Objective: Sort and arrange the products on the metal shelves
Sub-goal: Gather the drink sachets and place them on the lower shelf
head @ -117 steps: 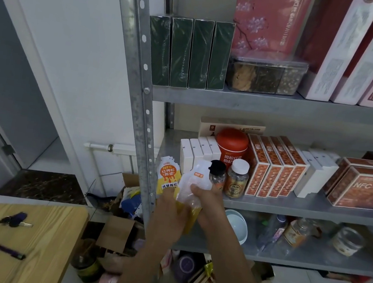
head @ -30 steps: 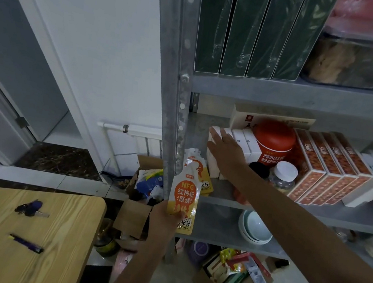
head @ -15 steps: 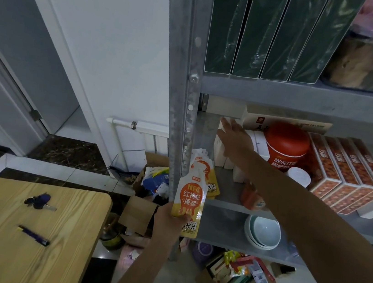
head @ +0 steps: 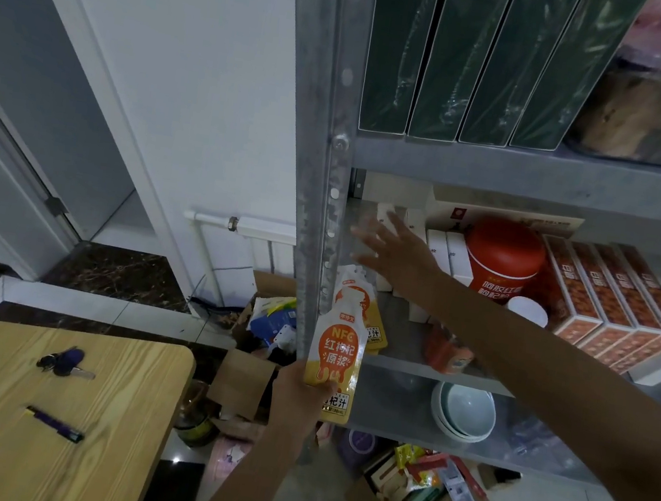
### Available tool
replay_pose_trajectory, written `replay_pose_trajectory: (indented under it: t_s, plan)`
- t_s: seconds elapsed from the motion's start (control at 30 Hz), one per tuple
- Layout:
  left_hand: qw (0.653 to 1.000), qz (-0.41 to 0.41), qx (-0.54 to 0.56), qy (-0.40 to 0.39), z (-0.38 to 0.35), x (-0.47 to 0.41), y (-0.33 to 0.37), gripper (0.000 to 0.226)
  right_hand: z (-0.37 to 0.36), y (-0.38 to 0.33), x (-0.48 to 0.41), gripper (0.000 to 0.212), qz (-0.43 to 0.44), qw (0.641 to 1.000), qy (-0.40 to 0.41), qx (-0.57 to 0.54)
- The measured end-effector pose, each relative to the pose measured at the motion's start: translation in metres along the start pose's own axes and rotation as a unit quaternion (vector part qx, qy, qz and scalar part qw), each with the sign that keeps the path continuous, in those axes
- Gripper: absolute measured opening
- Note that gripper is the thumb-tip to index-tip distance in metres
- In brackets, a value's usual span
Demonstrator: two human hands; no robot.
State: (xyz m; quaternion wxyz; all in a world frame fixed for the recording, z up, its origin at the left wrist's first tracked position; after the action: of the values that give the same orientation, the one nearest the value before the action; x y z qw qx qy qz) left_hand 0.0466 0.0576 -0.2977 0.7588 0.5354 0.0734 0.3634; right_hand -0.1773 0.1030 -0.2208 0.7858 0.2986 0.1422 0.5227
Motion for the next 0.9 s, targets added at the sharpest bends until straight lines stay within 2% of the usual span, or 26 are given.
replay_pose_trajectory:
  t_s: [0.1, 0.23, 0.37, 0.53, 0.73, 0.9]
  plan:
    - [1.000, 0.000, -0.008, -0.005, 0.000, 0.000, -0.001, 0.038, -0.003, 0.001, 0.006, 0.056, 0.001, 0.999, -0.029, 0.014]
    - [0.999, 0.006, -0.034, -0.008, 0.000, -0.001, -0.004, 0.035, -0.003, 0.007, 0.001, 0.045, -0.022, 0.999, -0.023, -0.018]
    - [0.998, 0.025, -0.050, -0.011, 0.000, -0.004, -0.008, 0.019, -0.006, 0.012, -0.011, 0.044, -0.023, 0.999, -0.016, -0.032]
    - [0.998, 0.035, -0.054, -0.007, 0.000, -0.003, -0.011, 0.027, -0.007, 0.023, -0.023, 0.045, -0.034, 0.997, -0.023, -0.064]
    - [0.998, 0.040, -0.047, -0.012, -0.001, -0.002, -0.011, 0.027, 0.005, 0.028, -0.026, 0.060, -0.051, 0.992, -0.073, -0.095]
    - [0.997, 0.029, -0.066, -0.007, -0.001, 0.001, -0.007, 0.021, 0.010, 0.025, -0.022, 0.046, -0.064, 0.990, -0.076, -0.103]
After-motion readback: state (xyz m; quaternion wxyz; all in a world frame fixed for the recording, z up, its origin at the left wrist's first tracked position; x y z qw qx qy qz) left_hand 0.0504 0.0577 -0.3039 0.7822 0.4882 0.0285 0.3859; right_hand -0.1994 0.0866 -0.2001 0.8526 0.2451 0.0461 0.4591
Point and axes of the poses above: each hand's wrist, its own x-axis away from the middle knuckle, its own z-axis out of the back of the hand, y = z × x, the point moved 2 cm from there along -x, towards the middle knuckle, and after that the axes turned 11 degrees about -x, right-handed, at the moved point
